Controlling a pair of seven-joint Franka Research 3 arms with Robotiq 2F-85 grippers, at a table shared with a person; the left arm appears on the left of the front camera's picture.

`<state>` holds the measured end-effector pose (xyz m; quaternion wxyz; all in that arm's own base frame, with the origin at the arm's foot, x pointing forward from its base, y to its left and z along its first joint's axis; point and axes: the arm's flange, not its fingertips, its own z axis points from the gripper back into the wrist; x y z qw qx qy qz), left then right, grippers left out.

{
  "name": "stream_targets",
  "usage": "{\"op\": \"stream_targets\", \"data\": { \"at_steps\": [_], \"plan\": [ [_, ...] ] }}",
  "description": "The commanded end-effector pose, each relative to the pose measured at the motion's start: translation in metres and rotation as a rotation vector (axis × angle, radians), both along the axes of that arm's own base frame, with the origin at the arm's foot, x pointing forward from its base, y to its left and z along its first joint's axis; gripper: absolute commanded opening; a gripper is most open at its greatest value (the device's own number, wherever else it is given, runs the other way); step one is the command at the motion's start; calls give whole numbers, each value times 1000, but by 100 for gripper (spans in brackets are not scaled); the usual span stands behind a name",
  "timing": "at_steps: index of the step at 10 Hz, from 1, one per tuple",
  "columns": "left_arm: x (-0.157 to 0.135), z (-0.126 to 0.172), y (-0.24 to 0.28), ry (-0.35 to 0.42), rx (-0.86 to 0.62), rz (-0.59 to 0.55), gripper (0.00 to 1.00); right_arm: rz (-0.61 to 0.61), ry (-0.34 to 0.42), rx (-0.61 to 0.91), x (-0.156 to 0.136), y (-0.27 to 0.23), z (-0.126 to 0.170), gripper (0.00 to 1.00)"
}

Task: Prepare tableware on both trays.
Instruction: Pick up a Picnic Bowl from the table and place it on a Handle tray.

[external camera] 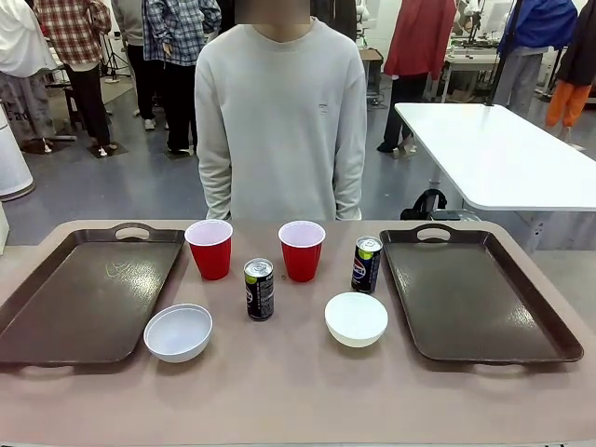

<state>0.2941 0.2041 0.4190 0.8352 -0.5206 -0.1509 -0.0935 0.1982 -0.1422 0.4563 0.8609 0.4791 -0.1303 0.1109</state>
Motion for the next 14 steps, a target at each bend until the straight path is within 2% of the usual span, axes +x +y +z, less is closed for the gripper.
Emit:
{"op": "stream_targets", "data": {
  "at_steps": [1,2,10,11,12,14],
  "plan": [
    [5,-7,-11,-71,60,26,100,-87,-115,-45,-70,108,-81,100],
    [0,0,0,0,0,0,100,0,0,0,0,0,0,100],
    [0,0,0,0,0,0,100,3,-9,0,-2,1,0,100],
    [0,0,0,0,0,0,100,-17,7,-234,8,40,11,100],
    [0,0,0,0,0,0,100,53,31,-393,23,92,23,100],
    [0,0,0,0,0,0,100,78,134,-587,54,148,43,100]
  ]
}}
